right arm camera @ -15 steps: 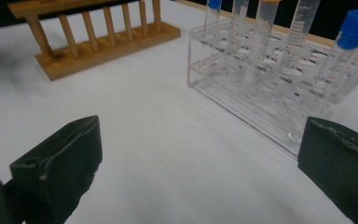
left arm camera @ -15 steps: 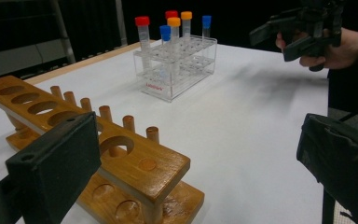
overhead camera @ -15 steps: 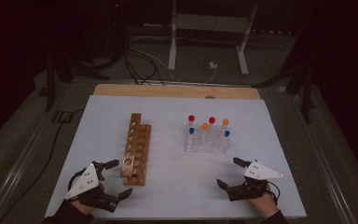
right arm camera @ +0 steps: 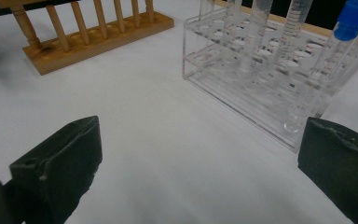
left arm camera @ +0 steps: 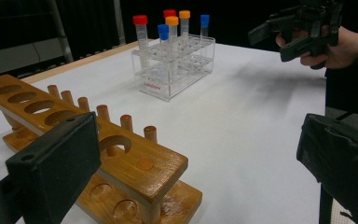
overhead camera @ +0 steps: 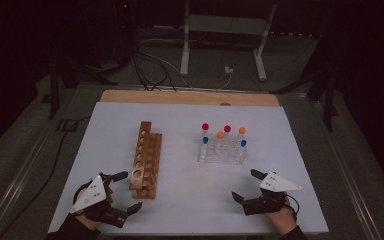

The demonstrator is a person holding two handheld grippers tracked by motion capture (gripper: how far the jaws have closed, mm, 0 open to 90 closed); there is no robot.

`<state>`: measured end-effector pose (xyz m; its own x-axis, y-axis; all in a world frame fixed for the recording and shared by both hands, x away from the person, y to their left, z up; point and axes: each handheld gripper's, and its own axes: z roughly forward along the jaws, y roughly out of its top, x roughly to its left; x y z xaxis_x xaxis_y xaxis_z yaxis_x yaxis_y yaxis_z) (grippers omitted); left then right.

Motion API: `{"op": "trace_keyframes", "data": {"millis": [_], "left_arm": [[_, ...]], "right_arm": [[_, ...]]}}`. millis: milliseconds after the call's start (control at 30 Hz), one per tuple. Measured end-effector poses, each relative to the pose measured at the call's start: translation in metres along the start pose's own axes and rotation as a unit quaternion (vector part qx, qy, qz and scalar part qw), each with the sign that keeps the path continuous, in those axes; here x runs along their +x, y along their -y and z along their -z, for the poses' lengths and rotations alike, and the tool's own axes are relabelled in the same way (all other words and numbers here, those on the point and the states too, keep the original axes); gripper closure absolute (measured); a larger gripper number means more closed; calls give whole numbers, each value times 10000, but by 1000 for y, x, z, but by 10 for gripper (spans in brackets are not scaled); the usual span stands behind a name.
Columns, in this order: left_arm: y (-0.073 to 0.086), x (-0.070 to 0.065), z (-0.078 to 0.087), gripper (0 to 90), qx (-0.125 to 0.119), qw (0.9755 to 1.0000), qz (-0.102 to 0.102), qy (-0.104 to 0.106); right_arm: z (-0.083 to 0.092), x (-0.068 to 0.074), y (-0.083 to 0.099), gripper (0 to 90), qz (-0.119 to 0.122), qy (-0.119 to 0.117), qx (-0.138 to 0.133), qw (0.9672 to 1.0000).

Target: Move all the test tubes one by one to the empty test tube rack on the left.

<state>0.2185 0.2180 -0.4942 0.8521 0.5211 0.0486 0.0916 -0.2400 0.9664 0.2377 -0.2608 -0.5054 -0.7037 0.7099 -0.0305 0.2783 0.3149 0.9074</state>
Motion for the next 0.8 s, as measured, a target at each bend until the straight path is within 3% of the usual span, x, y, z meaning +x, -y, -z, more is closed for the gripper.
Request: {"op": "trace_keyframes", "data": {"millis": [167,233,600,800], "left_arm": [[0,-1,0,4,-6,10000,-14,-15],[0,0,0,4,-18,10000,-15,-3],[0,-1,0,4,-6,10000,-21,-2],[0,-1,-1,4,14,10000,-33,-6]], "right_arm": [[0,2,-1,0,46,98,33,9999],[2,3,-3,0,102,262,-12,9996],[5,6,-11,0,-38,262,-5,9996],[9,5,-21,0,-121,559,29,9984]]}}
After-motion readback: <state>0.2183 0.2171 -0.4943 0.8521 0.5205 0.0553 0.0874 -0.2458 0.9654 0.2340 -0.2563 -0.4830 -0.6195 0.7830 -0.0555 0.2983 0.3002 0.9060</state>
